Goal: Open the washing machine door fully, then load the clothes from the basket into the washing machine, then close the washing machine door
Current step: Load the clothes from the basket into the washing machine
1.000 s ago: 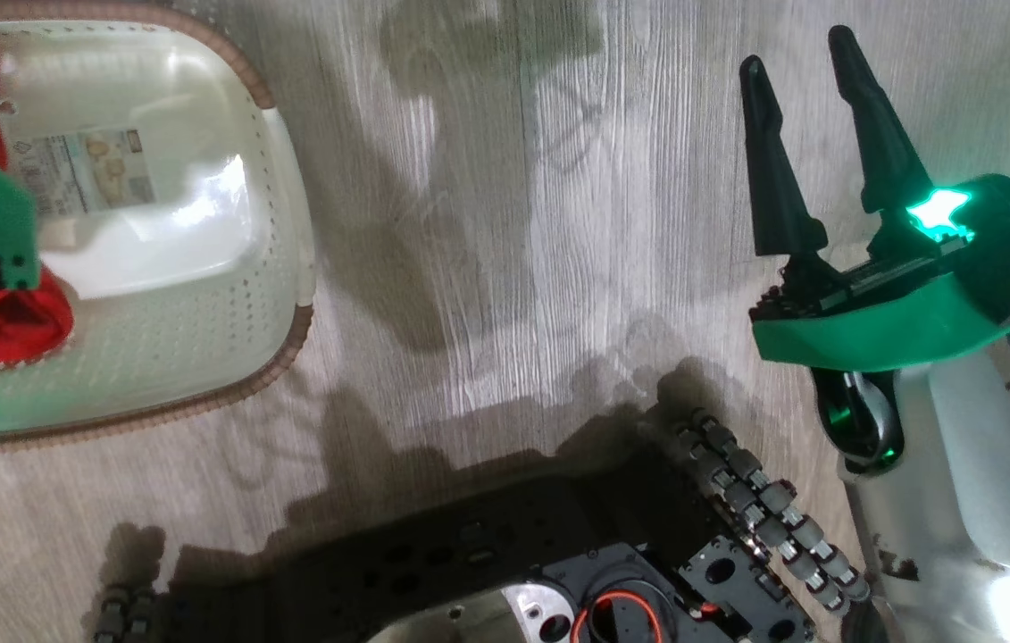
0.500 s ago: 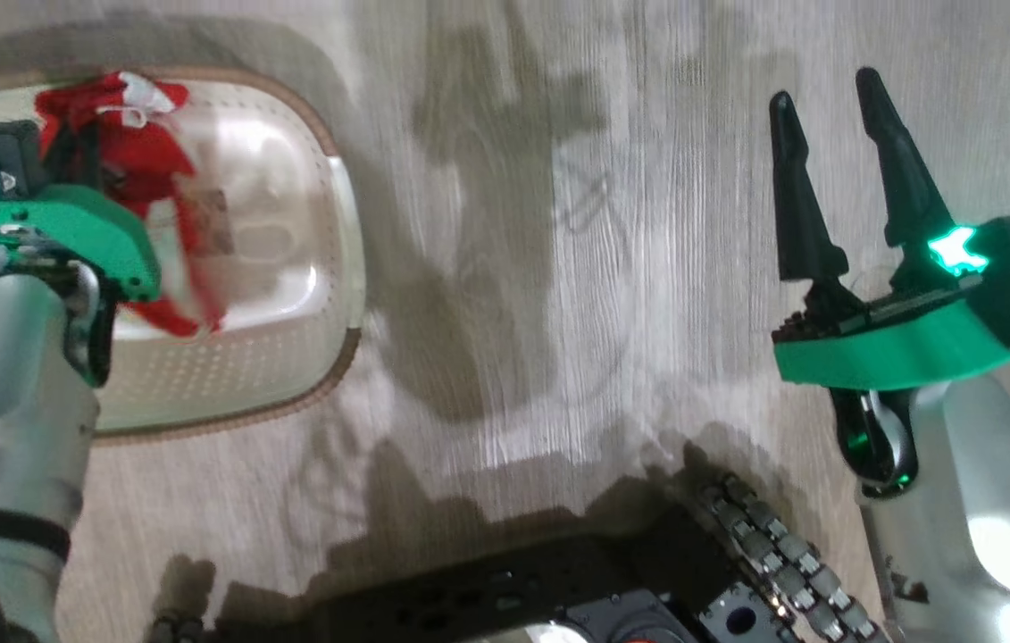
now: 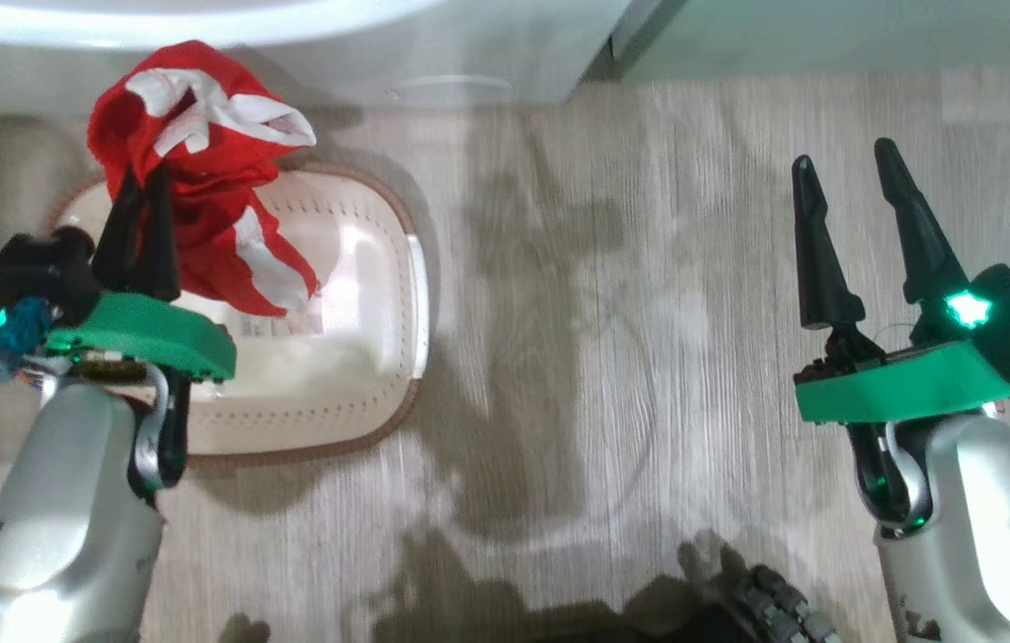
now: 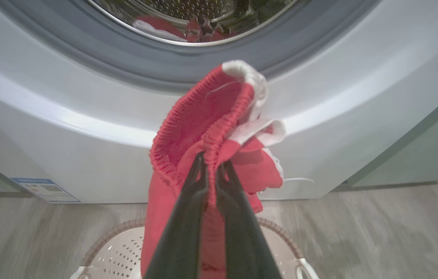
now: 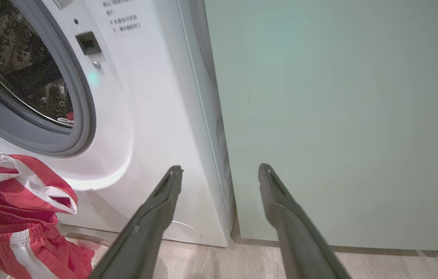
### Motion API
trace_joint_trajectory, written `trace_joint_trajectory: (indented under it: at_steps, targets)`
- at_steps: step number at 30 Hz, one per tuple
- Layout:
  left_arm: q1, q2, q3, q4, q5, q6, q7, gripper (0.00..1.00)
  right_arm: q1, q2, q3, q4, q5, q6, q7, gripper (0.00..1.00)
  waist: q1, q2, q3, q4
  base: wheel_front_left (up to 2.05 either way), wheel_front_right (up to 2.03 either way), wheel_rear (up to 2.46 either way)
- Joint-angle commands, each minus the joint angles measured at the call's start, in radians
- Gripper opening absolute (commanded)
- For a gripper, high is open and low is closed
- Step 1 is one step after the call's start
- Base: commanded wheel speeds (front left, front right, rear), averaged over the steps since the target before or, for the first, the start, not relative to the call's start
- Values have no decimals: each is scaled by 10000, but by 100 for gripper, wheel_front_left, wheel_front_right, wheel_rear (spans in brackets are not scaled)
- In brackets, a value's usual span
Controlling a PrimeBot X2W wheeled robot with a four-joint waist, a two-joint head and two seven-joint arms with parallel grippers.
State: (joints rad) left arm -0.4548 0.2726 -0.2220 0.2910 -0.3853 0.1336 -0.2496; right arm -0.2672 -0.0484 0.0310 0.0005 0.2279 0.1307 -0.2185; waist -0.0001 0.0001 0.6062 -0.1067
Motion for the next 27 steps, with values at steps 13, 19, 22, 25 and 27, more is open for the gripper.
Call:
trace_joint_trajectory:
  at_steps: [13, 19, 22, 25, 27]
  targets:
    - [1325, 25, 762, -2916, -204, 626, -117, 0, 832, -18, -100, -379, -206, 0, 610, 100, 1, -1, -2631, 630, 0, 0, 0]
    - [2030, 179, 755, -3532, -29, 847, -42, 0, 1229, -18, -168, -416, -271, 0, 838, 100, 1, -1, -3493, 683, 0, 0, 0]
    - [2503, 281, 733, -3749, 72, 996, 82, 0, 1482, -18, -194, -413, -295, 0, 940, 100, 1, -1, -3891, 684, 0, 0, 0]
    - [2969, 327, 690, -3972, 89, 1077, 172, 0, 1760, -18, -224, -450, -306, 0, 1022, 100, 1, -1, -4236, 679, 0, 0, 0]
    - [3108, 343, 674, -4015, 86, 1089, 194, 0, 1860, -18, -249, -466, -300, 0, 1047, 100, 1, -1, -4342, 685, 0, 0, 0]
